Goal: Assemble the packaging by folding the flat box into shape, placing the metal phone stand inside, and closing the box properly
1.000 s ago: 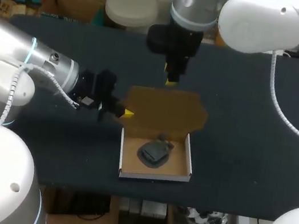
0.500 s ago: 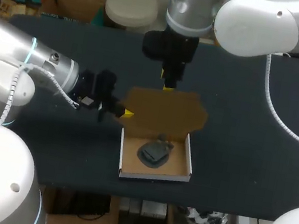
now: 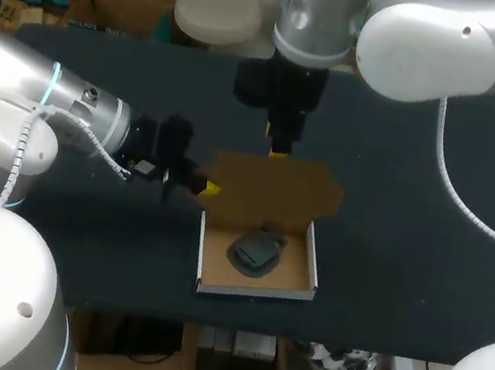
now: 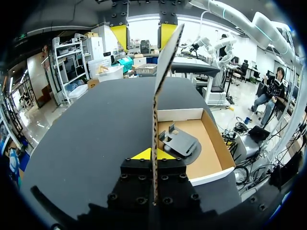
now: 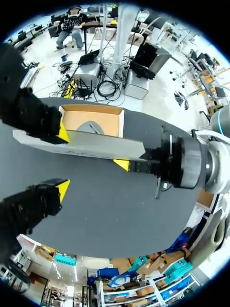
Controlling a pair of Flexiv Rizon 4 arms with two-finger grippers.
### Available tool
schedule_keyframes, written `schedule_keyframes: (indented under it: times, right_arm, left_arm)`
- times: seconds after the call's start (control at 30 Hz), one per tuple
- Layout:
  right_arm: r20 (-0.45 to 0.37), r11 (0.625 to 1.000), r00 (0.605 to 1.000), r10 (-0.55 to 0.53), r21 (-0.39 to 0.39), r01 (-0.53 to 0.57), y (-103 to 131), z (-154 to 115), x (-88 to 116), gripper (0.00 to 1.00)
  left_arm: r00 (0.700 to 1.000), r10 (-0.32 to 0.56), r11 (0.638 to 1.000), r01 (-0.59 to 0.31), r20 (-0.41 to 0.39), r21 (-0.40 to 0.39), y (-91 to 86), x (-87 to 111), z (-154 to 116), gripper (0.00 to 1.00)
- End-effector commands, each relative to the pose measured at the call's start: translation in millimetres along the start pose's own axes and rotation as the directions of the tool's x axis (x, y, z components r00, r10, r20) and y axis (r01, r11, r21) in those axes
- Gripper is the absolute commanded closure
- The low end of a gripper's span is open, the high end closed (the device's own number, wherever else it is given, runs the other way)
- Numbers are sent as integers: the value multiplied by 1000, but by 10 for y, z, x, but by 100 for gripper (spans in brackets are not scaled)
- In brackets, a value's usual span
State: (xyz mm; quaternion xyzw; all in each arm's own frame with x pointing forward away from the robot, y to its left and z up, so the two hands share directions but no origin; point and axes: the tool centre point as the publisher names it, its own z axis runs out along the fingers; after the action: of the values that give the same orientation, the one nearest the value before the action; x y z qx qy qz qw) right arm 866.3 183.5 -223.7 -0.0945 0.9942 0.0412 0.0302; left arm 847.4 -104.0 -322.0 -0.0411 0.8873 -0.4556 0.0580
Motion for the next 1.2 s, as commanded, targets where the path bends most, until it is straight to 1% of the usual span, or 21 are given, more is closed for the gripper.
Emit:
schedule_keyframes:
  times: [0.03,0.2,0.23,0.3,0.43,0.53,0.6,0.83,1.03,1.07,1.2]
  right_arm:
    - [10,1000,1000,5,2,-5,-12,-21,49,51]
    - [10,1000,1000,8,5,-8,0,-6,77,50]
    - [8,1000,1000,8,5,-8,1,-1,83,48]
    - [4,1000,1000,9,5,-9,1,8,89,41]
    - [-3,1000,1000,12,6,-12,1,15,96,39]
    - [-8,1000,1000,14,6,-14,-1,21,102,39]
    - [-11,1000,1000,15,8,-15,-1,25,107,38]
    - [-25,1000,1000,13,20,-12,17,92,125,39]
    - [-32,1000,999,11,22,-10,21,109,158,38]
    - [-33,1000,999,11,24,-11,19,116,163,40]
    - [-38,1000,999,15,26,-14,12,144,179,41]
  left_arm:
    - [1000,0,1000,0,-1,-1,1,-8,-3,100]
    - [1000,0,1000,0,-1,-1,1,-8,-3,100]
    - [1000,0,1000,0,-1,-1,1,-8,-3,100]
    - [1000,0,1000,0,-1,-1,1,-8,-3,100]
    - [1000,0,1000,0,-1,-1,1,-8,-3,100]
    - [1000,0,1000,0,-1,-1,1,-8,-3,100]
    - [1000,0,1000,0,-1,-1,1,-8,-3,100]
    - [1000,0,1000,0,-1,-1,1,-8,-3,100]
    - [1000,0,1000,0,-1,-1,1,-8,-3,100]
    - [1000,0,1000,0,-1,-1,1,-8,-3,100]
    - [1000,0,1000,0,-1,-1,1,-8,-3,100]
